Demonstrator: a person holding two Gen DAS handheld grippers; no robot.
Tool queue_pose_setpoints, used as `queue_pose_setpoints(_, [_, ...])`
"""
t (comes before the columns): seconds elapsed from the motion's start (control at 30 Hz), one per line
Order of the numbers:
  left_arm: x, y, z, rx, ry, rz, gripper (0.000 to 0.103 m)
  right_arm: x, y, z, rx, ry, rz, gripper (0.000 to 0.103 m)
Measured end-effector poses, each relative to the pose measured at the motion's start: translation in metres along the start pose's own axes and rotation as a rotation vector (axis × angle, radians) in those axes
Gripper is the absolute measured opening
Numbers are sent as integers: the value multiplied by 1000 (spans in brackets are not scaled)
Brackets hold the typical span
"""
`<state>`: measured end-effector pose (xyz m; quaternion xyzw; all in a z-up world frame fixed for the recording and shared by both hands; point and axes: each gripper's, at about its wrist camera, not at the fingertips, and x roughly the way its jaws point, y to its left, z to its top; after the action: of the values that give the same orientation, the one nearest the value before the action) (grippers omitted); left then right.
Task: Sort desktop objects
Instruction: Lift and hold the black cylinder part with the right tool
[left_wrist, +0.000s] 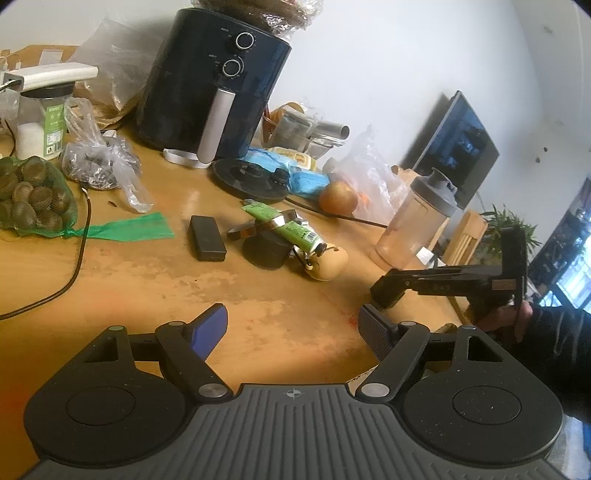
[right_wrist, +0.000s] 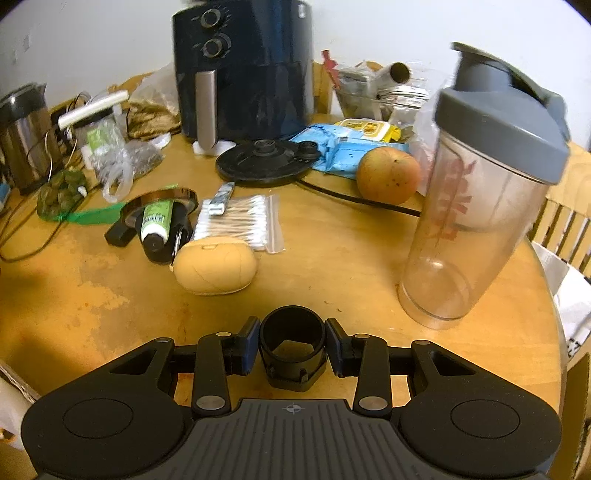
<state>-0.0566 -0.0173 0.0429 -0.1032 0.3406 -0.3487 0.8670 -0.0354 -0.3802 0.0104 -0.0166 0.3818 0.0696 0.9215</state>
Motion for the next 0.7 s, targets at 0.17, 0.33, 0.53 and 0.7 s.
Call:
queue_pose_setpoints(0.17, [3,7,-5,-49,4,39,78,-8,-6,2,34,-18,-4,40])
queue_pose_setpoints(0.33, [2,21,-17,-98,29,76,78,-16,-6,2,54,-20,3,40])
queue_pose_setpoints(0.53, [-12,33,-34,-181,68,103,78,-32,-11,-1,80,-1,-8,41])
queue_pose_setpoints(0.7, [-24,33,-43,-233,95,110,78,-44,-14,1,101,20,-10,41])
